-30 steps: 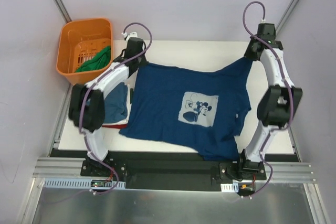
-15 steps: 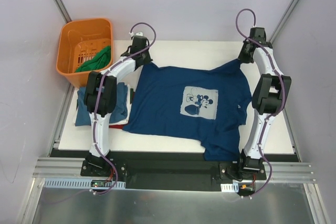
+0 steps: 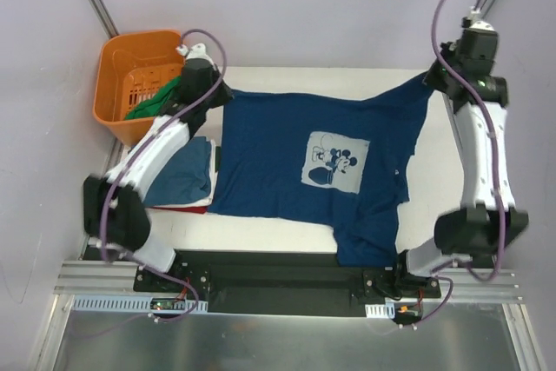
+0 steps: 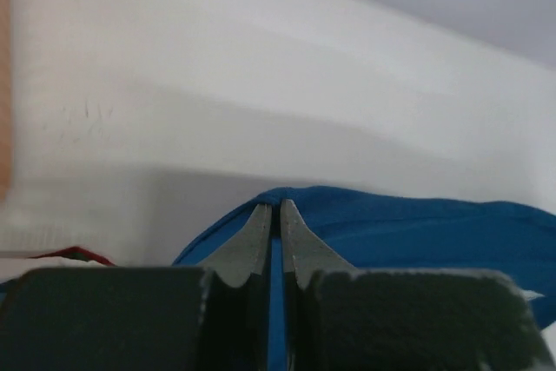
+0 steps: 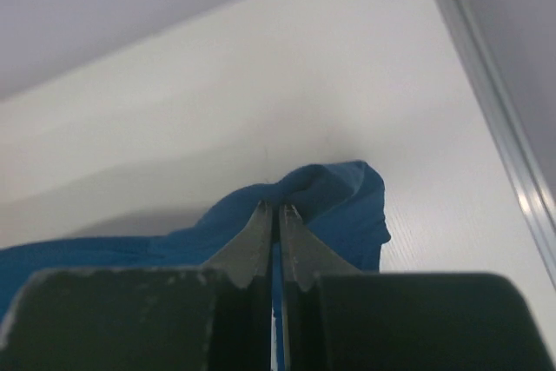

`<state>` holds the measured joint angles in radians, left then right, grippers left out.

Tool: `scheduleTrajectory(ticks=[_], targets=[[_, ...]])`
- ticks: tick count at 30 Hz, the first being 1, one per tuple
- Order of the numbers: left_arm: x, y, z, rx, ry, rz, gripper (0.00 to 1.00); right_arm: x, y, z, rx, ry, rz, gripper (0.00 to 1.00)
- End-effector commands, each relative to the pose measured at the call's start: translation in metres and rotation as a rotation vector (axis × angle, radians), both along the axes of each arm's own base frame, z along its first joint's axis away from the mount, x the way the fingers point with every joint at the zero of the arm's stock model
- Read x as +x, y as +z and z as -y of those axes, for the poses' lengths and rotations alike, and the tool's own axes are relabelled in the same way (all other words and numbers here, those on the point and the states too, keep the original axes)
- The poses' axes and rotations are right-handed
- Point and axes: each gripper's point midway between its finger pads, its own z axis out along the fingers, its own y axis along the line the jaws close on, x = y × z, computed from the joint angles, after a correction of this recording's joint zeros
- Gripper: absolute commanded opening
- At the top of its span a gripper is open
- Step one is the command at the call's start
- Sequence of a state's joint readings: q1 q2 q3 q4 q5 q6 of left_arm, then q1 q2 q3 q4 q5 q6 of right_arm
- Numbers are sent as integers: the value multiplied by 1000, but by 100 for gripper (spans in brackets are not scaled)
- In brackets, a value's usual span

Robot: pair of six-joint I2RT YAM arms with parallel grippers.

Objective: Fold and stack the t-shirts
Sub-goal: Flatten out the tshirt

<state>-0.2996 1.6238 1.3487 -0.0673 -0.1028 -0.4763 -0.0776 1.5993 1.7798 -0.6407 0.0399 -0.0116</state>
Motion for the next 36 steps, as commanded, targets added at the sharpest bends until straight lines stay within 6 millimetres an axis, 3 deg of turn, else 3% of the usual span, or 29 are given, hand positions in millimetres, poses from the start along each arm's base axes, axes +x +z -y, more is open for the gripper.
scheduleTrajectory(ticks=[1,2,3,4,5,7,8,9,13,15,16,18,21,24,25,27,28,29,31,32,34,35,36], targets=[[-69,141,-13,-145,-37,325,0,-99,137,-8,-18,-6,335,1],[-102,183,-20,-184,-49,430,0,-116,157,-9,-23,-9,392,1],[-120,195,-23,-204,-62,466,0,-135,176,-9,-30,-11,448,1],[-142,212,-20,-231,-117,512,0,-169,202,-13,-33,-7,528,1],[-182,245,-27,-263,-147,618,0,-195,231,-16,-43,0,611,1],[-221,268,-35,-286,-171,695,0,-249,265,-20,-60,6,735,1],[-253,287,-44,-306,-177,767,0,-277,289,-22,-66,6,820,1],[-273,305,-50,-316,-181,818,0,-294,299,-24,-70,8,863,1],[-337,347,-58,-353,-251,939,0,-376,339,-42,-99,81,1077,1],[-364,365,-55,-366,-321,979,0,-398,347,-45,-114,88,1136,1],[-371,369,-54,-370,-339,986,0,-412,352,-42,-124,66,1177,1],[-378,375,-50,-374,-370,989,0,-420,354,-33,-139,13,1195,1],[-363,371,-48,-367,-357,960,0,-412,354,-19,-172,-58,1176,1],[-323,354,-43,-358,-310,875,0,-363,340,-15,-179,-52,1078,1],[-310,348,-40,-357,-301,847,0,-337,334,-13,-178,-51,1032,1],[-263,319,-30,-328,-272,741,0,-288,306,-5,-177,-66,918,1],[-243,308,-31,-315,-229,709,0,-264,302,0,-183,-82,899,1],[-208,279,-25,-283,-199,624,0,-232,277,4,-188,-84,823,1],[-169,251,-22,-252,-151,566,0,-186,256,9,-195,-87,758,1],[-133,212,-18,-211,-114,471,0,-167,240,11,-197,-85,714,1],[-96,180,-11,-190,-92,415,0,-108,190,18,-199,-91,593,1],[-62,135,-9,-140,-45,315,0,-89,172,21,-203,-91,551,1],[-43,119,-7,-126,-29,291,0,-67,147,24,-216,-86,501,1]])
